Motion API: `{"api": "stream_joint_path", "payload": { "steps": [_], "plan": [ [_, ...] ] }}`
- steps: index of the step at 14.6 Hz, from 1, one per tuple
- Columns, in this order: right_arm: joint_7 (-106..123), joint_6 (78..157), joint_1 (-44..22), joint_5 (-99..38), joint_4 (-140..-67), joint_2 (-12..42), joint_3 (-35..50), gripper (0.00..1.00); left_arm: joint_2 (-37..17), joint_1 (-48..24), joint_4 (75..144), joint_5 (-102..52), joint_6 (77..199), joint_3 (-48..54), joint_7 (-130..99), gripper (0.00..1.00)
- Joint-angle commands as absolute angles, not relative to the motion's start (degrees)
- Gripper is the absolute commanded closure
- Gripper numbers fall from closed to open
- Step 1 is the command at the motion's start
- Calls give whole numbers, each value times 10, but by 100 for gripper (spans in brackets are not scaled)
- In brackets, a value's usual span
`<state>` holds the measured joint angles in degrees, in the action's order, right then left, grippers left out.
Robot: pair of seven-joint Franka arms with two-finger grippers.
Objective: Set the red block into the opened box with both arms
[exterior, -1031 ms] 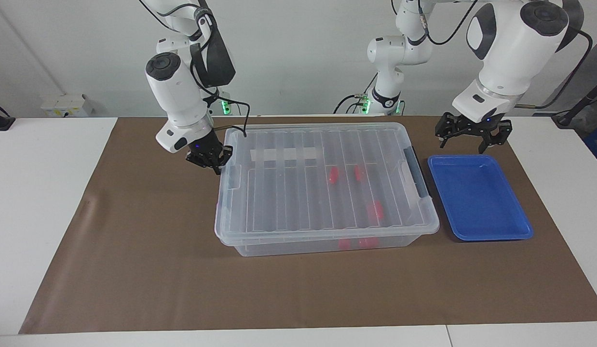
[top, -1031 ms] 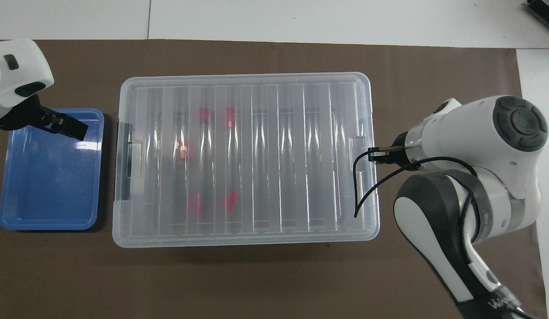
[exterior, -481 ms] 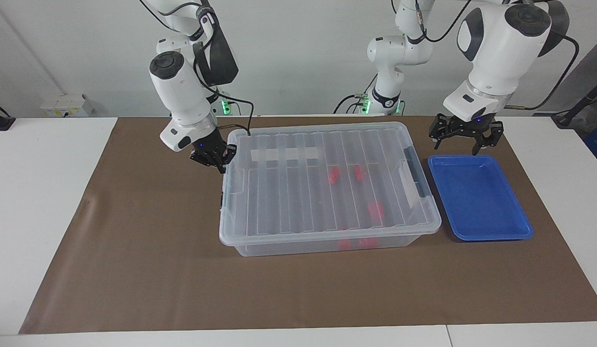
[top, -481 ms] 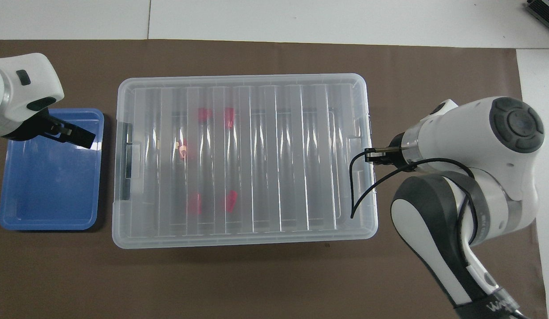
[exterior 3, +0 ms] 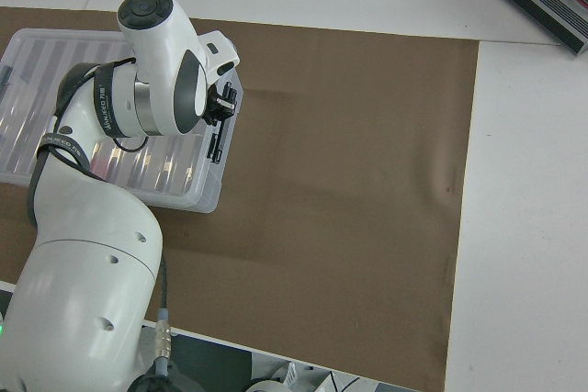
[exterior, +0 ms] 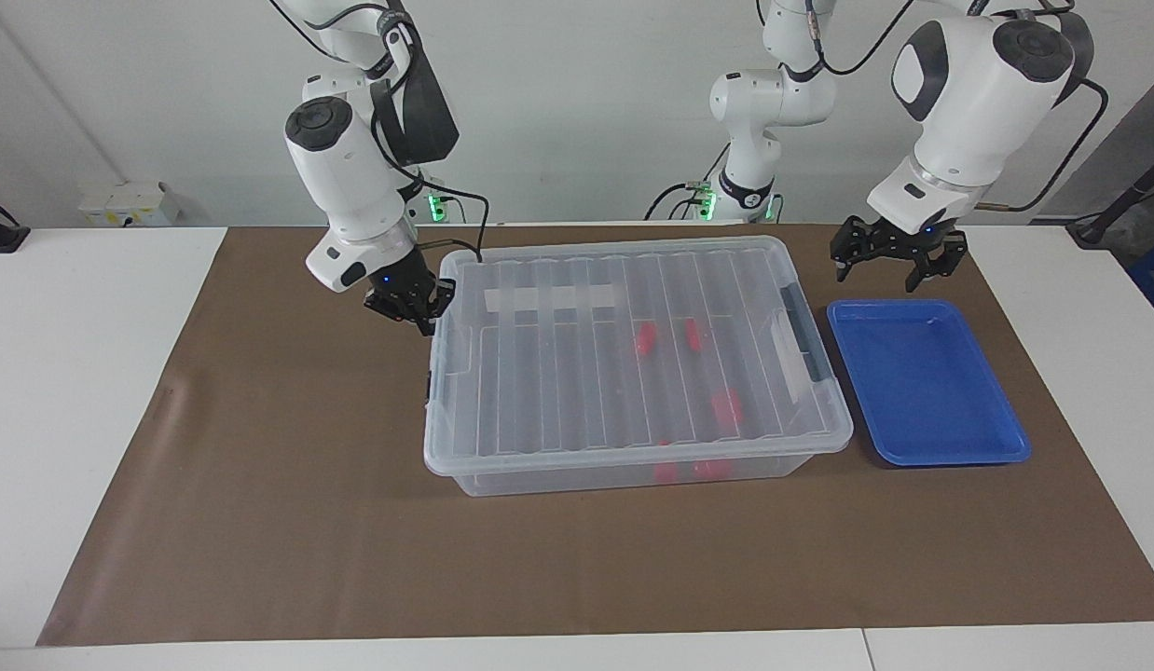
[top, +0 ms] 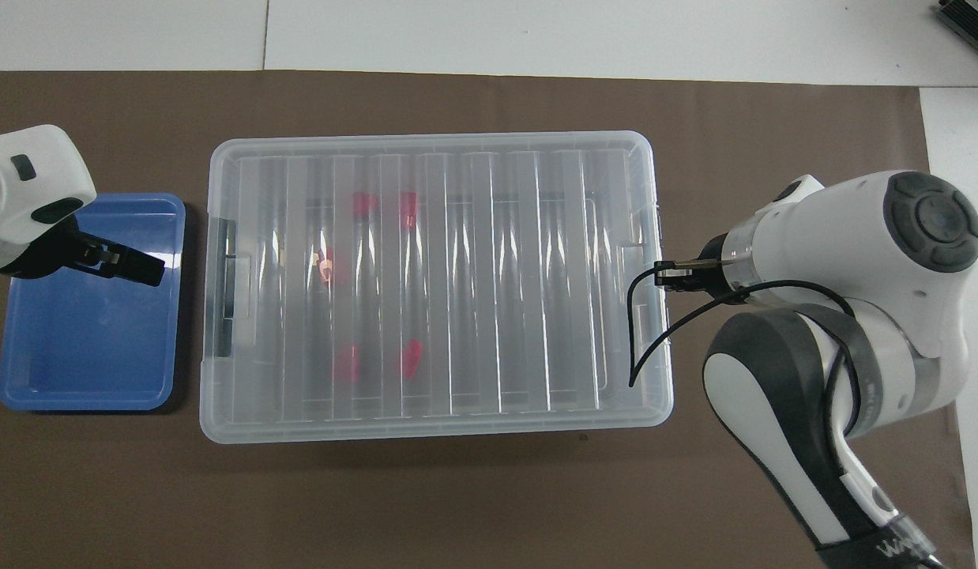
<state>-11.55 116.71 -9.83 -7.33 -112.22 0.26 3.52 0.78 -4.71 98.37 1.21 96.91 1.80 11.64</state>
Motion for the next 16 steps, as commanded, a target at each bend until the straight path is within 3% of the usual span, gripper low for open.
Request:
{"api": "stream_joint_path", "payload": {
  "steps": [1,9,16],
  "plan": [
    [-129,1138,-88,-70,-1108,-14,32,0,12,-61,983,4,978,11,113,0],
    [-144,1014,-33,29,-1013,-23,32,0,18,-55,987,4,975,12,114,0],
    [-151,906,-4,16,-946,-40,33,0,18,-53,987,4,975,11,114,0]
  ]
}}
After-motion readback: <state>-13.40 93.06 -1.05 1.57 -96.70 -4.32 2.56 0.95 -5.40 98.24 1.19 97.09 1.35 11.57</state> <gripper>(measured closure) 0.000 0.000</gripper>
